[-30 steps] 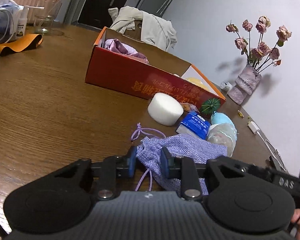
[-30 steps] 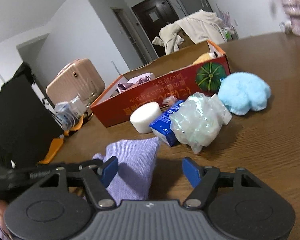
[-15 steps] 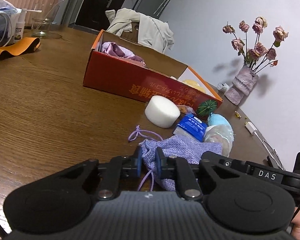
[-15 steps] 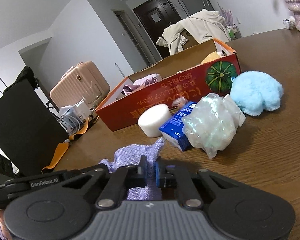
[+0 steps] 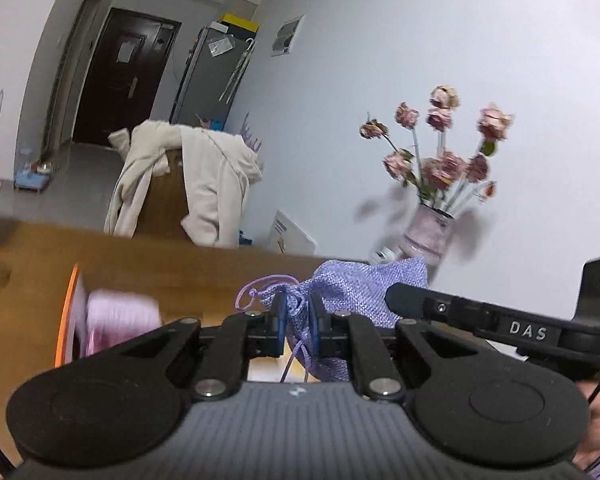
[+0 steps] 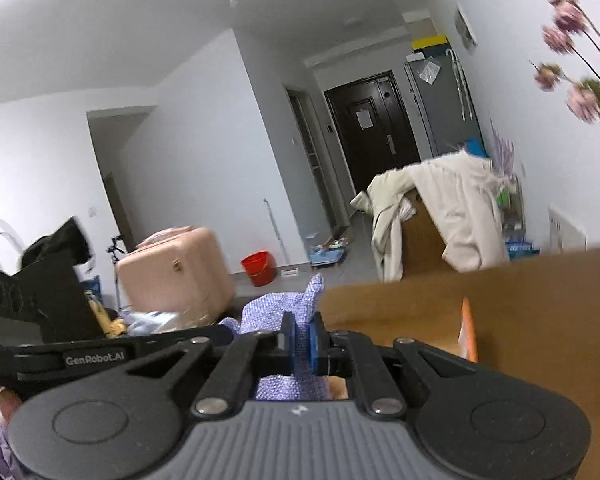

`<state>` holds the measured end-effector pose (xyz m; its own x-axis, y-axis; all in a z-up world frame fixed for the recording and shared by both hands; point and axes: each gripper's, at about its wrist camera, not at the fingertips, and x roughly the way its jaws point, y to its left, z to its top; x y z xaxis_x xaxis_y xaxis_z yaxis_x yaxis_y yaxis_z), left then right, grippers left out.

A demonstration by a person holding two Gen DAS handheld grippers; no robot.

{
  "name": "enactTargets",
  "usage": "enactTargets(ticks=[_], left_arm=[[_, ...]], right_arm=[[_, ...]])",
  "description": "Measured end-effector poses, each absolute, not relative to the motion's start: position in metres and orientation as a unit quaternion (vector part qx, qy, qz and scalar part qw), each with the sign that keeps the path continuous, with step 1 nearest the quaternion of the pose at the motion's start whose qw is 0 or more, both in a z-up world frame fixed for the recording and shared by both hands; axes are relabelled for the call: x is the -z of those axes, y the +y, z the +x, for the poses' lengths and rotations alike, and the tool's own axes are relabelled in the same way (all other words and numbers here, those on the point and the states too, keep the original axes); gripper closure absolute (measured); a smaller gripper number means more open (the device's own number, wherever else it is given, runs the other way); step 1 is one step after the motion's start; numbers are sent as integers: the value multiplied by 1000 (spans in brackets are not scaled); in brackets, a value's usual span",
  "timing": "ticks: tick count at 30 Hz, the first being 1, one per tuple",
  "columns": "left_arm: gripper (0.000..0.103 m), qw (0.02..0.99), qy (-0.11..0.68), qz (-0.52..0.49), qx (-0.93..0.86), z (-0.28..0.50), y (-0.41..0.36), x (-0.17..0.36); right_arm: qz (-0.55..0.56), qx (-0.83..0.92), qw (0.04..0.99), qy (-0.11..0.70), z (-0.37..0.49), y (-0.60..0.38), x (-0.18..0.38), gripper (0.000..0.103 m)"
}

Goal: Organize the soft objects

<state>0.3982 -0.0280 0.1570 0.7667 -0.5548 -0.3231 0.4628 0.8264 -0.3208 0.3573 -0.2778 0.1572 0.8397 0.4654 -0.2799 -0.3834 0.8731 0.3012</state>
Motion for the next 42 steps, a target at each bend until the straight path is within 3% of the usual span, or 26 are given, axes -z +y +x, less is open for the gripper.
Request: enactTargets(ticks=[4, 8, 14, 18, 21, 25, 33, 38, 42], left_arm=[[91, 925, 257, -125, 251, 482, -52, -142], [91, 911, 325, -131, 219, 550, -75, -97], [90, 901, 382, -93, 185, 595, -96, -52], [74, 900, 384, -69, 194, 591, -98, -47], [62, 908, 368, -54, 193, 578, -95, -54], [57, 920, 348, -32, 179, 560, -88, -76], [49, 940, 300, -1, 160, 489, -62, -136], [37, 952, 265, 18, 151, 425, -46, -168], [32, 962, 242, 11, 128, 363, -26, -176]], right_arm=[[90, -208, 949, 221, 442, -285, -158, 97], [78, -180, 939, 282, 521, -287, -121, 97], [16, -130, 928, 348, 587, -277, -65, 95], [-46, -98, 920, 377, 594, -259, -51, 86], [-71, -86, 919, 378, 592, -250, -51, 67], [-55, -96, 925, 364, 574, -256, -74, 57], [-22, -126, 943, 306, 500, -275, -149, 51], [-16, -149, 952, 269, 430, -284, -188, 47], [-5, -167, 958, 233, 367, -294, -196, 34]])
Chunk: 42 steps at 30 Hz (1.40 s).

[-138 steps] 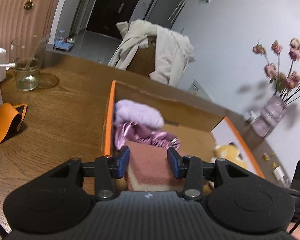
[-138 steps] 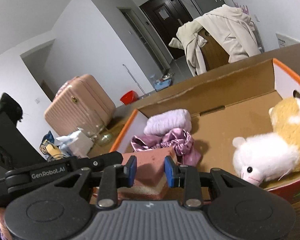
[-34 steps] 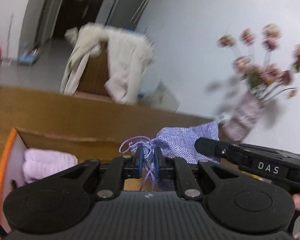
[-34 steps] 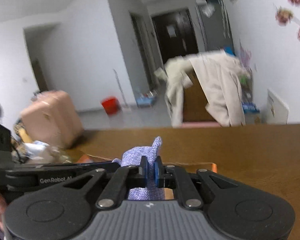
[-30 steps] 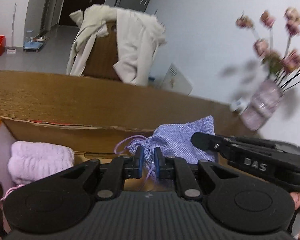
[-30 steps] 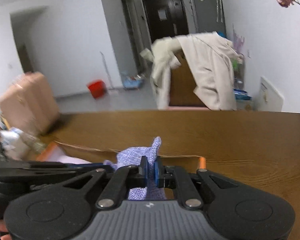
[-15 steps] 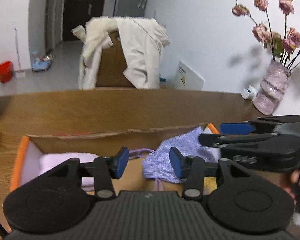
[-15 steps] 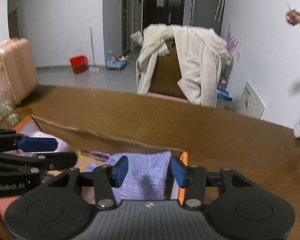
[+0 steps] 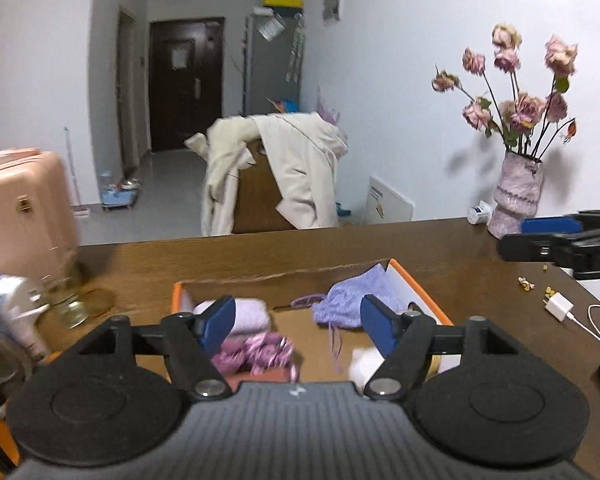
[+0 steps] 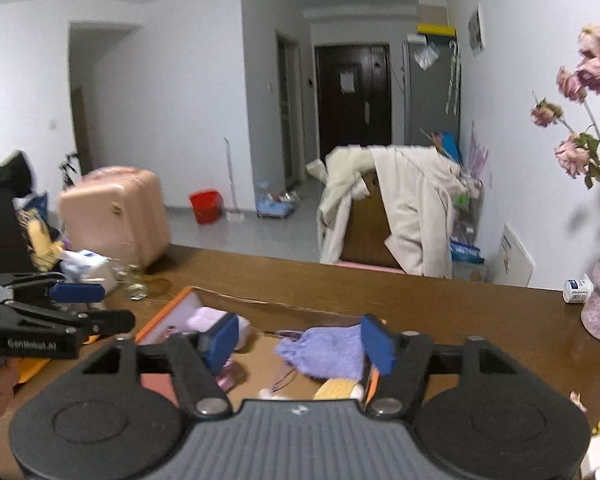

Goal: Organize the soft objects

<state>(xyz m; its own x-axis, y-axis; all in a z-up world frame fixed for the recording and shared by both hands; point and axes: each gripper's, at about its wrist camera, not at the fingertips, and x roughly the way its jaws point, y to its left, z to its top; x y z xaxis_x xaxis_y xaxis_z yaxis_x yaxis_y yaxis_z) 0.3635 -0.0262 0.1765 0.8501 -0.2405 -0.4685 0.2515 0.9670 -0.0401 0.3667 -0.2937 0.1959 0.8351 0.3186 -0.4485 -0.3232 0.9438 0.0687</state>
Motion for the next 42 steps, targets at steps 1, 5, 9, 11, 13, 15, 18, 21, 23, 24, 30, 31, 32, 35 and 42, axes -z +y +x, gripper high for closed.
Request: enactTargets(ticks=[1, 5, 9, 11, 13, 15, 18, 21, 23, 24, 30, 31, 32, 35, 42], left_arm=[[30, 965, 234, 15, 120, 349, -23, -177], [24, 976, 194, 27, 91, 282, -18, -175], [19, 981, 170, 10, 95, 224, -21, -167], [17, 982, 164, 3, 96, 200, -24, -161], [16, 983, 158, -4, 94, 174, -28, -151], [12, 984, 154, -14, 91, 152, -29, -140], [9, 985, 155, -23, 77, 122, -29, -119], [9, 984, 164, -23, 60, 99, -28, -99], [9, 983, 175, -26, 56, 91, -26, -90], [9, 982, 180, -27, 53, 89, -26, -87], [9, 980, 191, -19, 43, 91, -28, -77], [9, 980, 193, -18, 44, 93, -30, -76], [9, 980, 194, -17, 45, 96, -31, -76], [9, 978, 201, -15, 48, 110, -34, -74], [9, 972, 228, -17, 55, 165, -48, -67]], right_arm=[[-3, -172, 960, 222, 349, -295, -195, 34], [12, -194, 962, 192, 291, -299, -189, 33], [42, -218, 960, 171, 247, -303, -178, 26], [45, -217, 962, 157, 221, -302, -171, 26], [43, -210, 966, 143, 195, -302, -163, 25], [41, -207, 969, 125, 167, -303, -154, 22], [46, -202, 972, 111, 134, -306, -136, 18], [44, -199, 973, 113, 110, -305, -116, 17], [49, -198, 971, 121, 95, -304, -101, 16], [54, -201, 970, 126, 90, -304, -94, 16], [64, -205, 965, 152, 83, -304, -69, 16], [67, -207, 964, 156, 84, -303, -67, 17], [71, -209, 962, 159, 86, -304, -66, 17], [83, -208, 961, 165, 98, -306, -62, 19], [95, -207, 955, 190, 153, -304, -60, 29]])
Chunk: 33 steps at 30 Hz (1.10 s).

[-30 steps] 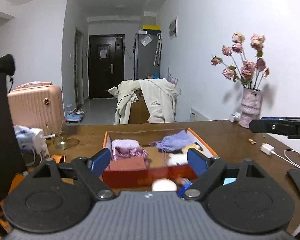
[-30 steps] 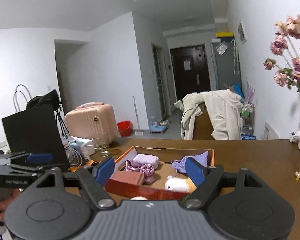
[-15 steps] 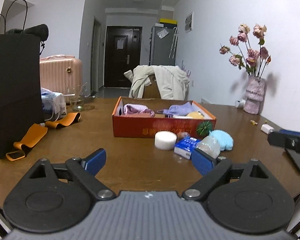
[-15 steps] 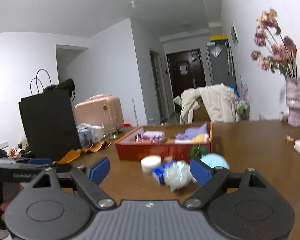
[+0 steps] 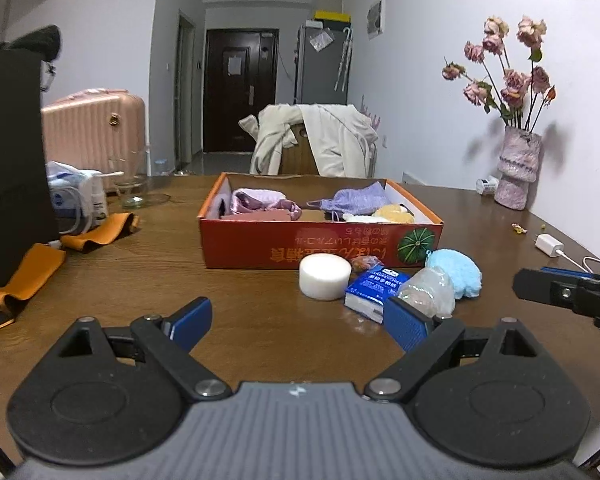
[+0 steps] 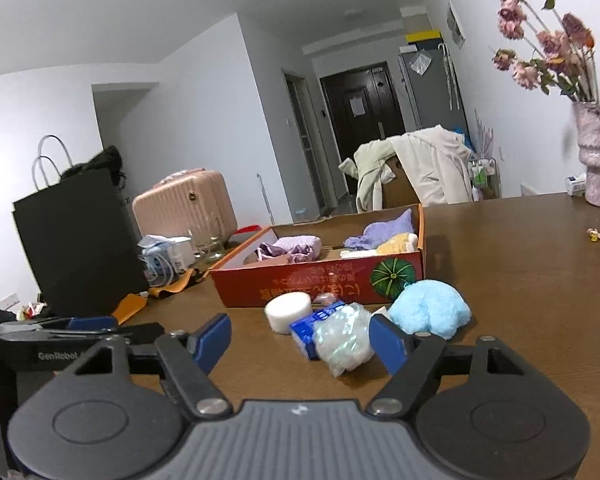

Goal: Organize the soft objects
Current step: 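Reach the left tool to the white round sponge and close on it, then carry the white round sponge with the left tool into the box and release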

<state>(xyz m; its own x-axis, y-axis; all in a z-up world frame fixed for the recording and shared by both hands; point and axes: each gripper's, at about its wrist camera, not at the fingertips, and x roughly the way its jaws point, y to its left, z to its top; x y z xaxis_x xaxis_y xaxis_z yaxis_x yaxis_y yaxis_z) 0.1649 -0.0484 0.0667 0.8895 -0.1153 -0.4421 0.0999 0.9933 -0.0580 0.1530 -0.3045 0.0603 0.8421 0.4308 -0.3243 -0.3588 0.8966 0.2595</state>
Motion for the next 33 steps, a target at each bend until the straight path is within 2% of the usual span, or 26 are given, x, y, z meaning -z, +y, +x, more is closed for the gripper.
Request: enactTargets(ticks=[5, 11, 17, 20, 23, 25, 33], left_arm=[[9, 965, 255, -2, 62, 216, -63, -52], [16, 955, 288, -9, 67, 282, -71, -32], [17, 950, 296, 7, 96, 326, -86, -16], [23, 948, 304, 6, 96, 341, -85, -8], [43, 942, 322, -8, 96, 351, -81, 0], [46, 942, 320, -17, 95, 351, -77, 1], [46, 952, 298, -35, 63, 335, -49, -12]], right_arm=[[104, -201, 949, 220, 207, -303, -49, 32], [104, -204, 940, 252, 264, -295, -32, 36], [116, -192, 937, 268, 305, -295, -18, 39], [118, -197, 933, 277, 320, -291, -13, 39], [111, -202, 931, 282, 329, -284, -12, 39], [106, -205, 930, 284, 334, -281, -13, 39], [80, -204, 930, 294, 340, -264, -13, 39]])
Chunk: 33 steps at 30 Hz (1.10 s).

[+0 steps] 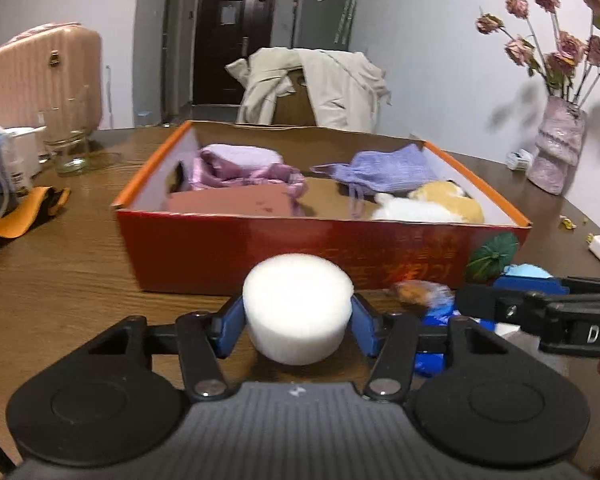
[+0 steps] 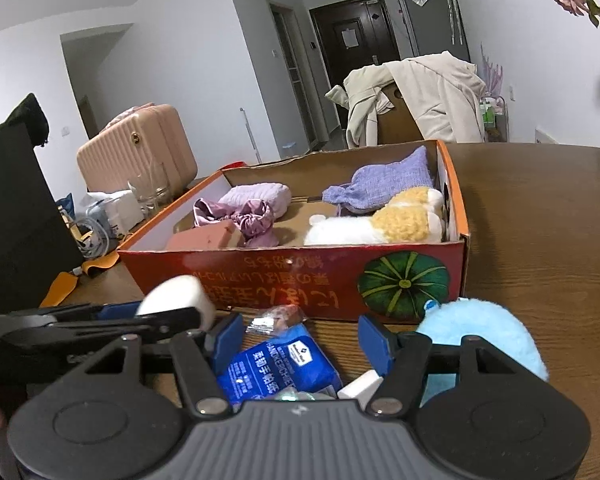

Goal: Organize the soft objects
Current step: 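Carry the white round sponge with the left tool into the box and release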

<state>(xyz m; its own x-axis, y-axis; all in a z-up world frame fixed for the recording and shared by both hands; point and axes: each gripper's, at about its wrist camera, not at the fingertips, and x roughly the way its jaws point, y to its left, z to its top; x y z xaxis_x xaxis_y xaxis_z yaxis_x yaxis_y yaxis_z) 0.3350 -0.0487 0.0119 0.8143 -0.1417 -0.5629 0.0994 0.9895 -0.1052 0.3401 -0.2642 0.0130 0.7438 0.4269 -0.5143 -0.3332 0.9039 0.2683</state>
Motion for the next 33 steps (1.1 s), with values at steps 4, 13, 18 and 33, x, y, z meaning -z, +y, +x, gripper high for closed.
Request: enactTargets(ticks=[4, 13, 18, 33], left_arm=[[46, 949, 307, -46, 57, 331, -38, -11], [46, 956, 286, -43, 50, 296, -28, -29], [46, 961, 269, -43, 44, 264, -22, -44], [46, 973, 214, -30, 86, 179, -44, -80]], right_arm=[[66, -215, 927, 300, 350, -247, -14, 40], [30, -210, 928, 307, 359, -222, -10, 80], [42, -211, 939, 270, 328, -223, -32, 80], [75, -216, 952, 204, 196, -249, -77, 80]])
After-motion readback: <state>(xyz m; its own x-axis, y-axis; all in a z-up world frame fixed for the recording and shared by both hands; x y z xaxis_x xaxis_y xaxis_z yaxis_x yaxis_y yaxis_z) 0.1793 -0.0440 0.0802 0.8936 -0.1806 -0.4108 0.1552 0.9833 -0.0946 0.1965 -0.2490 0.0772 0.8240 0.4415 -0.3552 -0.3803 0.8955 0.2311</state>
